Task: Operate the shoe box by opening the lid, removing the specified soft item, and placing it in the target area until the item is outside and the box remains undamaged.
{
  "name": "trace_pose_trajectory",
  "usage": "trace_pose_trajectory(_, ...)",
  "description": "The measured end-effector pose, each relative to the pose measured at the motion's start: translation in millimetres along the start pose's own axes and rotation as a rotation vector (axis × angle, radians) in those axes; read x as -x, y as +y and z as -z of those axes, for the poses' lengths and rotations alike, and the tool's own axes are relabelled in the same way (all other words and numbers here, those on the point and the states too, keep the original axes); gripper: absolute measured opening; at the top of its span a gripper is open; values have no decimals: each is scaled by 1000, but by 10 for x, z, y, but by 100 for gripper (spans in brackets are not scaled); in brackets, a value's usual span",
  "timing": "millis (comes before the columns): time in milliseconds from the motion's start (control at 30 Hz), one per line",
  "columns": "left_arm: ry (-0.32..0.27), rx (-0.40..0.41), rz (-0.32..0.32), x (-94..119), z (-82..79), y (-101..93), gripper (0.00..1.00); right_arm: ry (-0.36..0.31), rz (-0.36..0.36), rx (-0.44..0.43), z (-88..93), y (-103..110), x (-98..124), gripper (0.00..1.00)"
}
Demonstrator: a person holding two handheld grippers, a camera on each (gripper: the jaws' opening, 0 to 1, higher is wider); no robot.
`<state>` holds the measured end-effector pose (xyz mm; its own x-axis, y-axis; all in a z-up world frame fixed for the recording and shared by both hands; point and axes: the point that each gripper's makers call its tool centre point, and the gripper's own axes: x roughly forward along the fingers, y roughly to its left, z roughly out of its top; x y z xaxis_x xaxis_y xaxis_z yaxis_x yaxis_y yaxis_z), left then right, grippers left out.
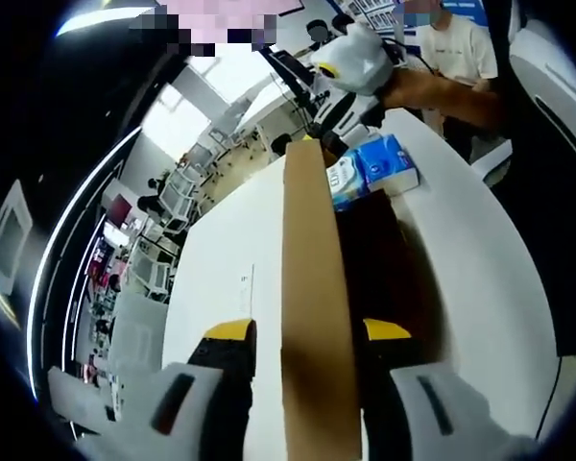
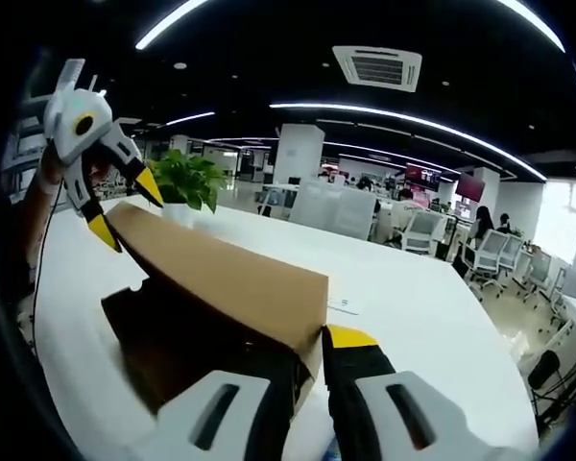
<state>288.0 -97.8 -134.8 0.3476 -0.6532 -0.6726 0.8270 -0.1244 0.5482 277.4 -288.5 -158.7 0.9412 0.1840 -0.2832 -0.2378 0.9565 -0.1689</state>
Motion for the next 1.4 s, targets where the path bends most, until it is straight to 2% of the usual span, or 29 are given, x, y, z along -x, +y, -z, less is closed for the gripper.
trace_pose_trajectory(200, 12, -4, 22, -23, 9, -42, 39, 0, -1, -2, 7, 2, 5, 8)
trace_pose_trajectory(500, 32, -2, 21, -12, 25, -66, 33, -1, -3, -2, 11, -8, 3, 8)
trace_pose_trajectory(800, 58, 29, 17, -21, 41, -74, 32, -4, -5, -3, 20, -3, 14, 9)
trace_pose_trajectory(900, 70, 18, 9, -30, 53, -69, 32, -2, -10, 1, 22, -1, 13, 9)
trace_pose_trajectory(1200, 75, -4, -7, -37, 74, -72, 32, 14, -34, 85, 30, 27, 29, 11)
trace_pose_trajectory(1400, 73, -9, -11, -29, 73, -83, 32, 12, -81, 132, 13, 87, 103, 16)
